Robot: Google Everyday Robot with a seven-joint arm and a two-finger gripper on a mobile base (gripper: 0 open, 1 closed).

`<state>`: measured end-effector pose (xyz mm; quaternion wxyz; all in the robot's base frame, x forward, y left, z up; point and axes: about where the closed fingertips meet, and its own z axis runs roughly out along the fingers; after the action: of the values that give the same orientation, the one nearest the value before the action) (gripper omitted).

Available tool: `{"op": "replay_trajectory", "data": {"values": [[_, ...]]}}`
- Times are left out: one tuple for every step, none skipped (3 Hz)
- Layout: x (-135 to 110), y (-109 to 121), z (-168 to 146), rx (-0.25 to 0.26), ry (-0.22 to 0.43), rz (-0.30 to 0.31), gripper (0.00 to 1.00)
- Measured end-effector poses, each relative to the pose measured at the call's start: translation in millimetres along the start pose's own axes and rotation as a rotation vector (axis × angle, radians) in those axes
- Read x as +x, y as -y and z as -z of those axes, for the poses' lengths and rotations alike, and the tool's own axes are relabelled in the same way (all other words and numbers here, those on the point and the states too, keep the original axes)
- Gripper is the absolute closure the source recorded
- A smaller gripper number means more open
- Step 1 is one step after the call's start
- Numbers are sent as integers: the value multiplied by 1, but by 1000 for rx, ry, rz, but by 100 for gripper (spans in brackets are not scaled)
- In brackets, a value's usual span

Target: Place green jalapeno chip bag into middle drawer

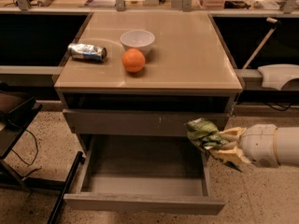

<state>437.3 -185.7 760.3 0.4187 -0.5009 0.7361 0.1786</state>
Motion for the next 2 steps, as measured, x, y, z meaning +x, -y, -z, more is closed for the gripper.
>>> {"op": "replay_trajectory", "data": {"values": [[32, 16, -48, 52, -79, 73, 100], [60, 55, -90, 130, -178, 148, 100]]}}
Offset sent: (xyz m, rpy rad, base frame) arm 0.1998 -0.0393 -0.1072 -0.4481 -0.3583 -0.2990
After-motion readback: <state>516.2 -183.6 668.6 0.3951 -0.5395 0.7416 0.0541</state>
